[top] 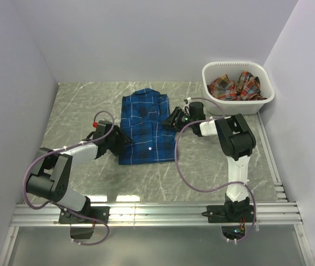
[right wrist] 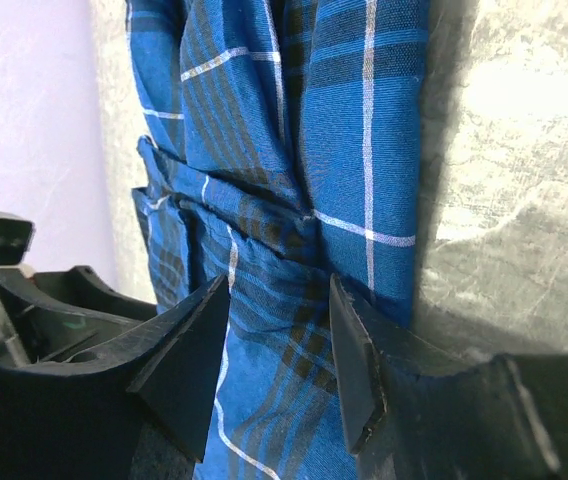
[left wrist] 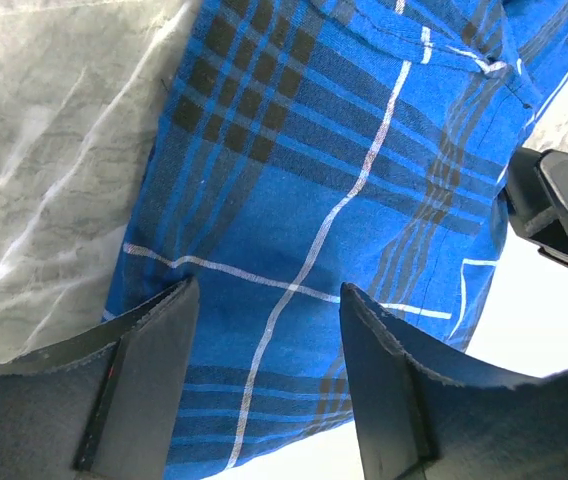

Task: Fold and stack the long sleeve shirts
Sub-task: Fold the shirt

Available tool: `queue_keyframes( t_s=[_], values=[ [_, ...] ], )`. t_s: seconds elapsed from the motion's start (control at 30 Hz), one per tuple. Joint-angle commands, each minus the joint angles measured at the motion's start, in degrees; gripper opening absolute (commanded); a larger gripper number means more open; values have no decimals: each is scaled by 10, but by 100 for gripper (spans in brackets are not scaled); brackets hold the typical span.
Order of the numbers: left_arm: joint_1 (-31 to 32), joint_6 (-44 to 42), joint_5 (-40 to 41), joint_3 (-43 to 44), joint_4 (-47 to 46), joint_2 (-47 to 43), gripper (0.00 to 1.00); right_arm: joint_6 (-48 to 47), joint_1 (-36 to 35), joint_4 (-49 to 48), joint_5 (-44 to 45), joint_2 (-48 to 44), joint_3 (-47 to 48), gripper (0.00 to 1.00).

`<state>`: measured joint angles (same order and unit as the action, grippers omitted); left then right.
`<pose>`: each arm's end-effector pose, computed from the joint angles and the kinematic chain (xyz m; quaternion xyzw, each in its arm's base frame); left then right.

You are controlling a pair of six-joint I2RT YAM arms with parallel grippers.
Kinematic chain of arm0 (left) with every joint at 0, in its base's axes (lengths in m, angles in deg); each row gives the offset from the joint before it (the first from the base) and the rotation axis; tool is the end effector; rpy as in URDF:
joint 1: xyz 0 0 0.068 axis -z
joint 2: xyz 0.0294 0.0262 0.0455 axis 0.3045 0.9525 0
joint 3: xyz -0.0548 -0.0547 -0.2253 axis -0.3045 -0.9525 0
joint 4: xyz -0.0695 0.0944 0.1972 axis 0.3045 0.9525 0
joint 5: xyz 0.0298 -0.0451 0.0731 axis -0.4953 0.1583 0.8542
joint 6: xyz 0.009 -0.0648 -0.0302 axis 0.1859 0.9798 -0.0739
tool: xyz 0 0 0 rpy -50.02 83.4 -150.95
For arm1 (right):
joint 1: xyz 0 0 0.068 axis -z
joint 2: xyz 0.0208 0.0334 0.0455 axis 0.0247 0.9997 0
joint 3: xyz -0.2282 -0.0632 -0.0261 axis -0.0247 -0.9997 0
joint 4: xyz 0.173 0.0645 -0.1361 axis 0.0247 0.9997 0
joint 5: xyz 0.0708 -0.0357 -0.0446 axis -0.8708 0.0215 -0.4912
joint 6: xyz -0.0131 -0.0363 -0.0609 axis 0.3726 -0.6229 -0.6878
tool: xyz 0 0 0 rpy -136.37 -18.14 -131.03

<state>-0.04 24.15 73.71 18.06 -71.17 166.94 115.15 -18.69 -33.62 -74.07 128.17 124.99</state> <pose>0.2630 -0.0927 0.1250 -0.3119 0.8724 -0.2843 0.2467 0.3798 0.1549 0.1010 0.0626 0.8358 0.4808 0.2575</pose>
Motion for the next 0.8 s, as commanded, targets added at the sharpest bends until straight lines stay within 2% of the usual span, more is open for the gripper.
queue_keyframes(
  t_s=[0.0, 0.2, 0.4, 0.47, 0.6, 0.7, 0.77],
  values=[
    [1, -14, 25, 14, 15, -33, 66, -44, -3, 33, 38, -48, 4, 53],
    [11, -56, 37, 67, 112, -100, 69, -56, -14, 84, 6, -182, -30, 53],
    [60, -61, 9, 49, 105, -125, 64, -35, -90, 80, -28, -253, -96, 53],
    [66, -57, 0, 32, 86, -115, 60, -29, -132, 76, -29, -253, -102, 53],
    [66, -59, -1, 17, 54, -80, 51, -15, -177, 54, -30, -197, -99, 53],
    [65, -69, 17, 19, 63, -47, 44, 14, -187, 3, -46, -144, -109, 53],
    [66, -67, 20, 12, 64, -28, 39, 11, -187, 10, -60, -115, -101, 53]
  ],
)
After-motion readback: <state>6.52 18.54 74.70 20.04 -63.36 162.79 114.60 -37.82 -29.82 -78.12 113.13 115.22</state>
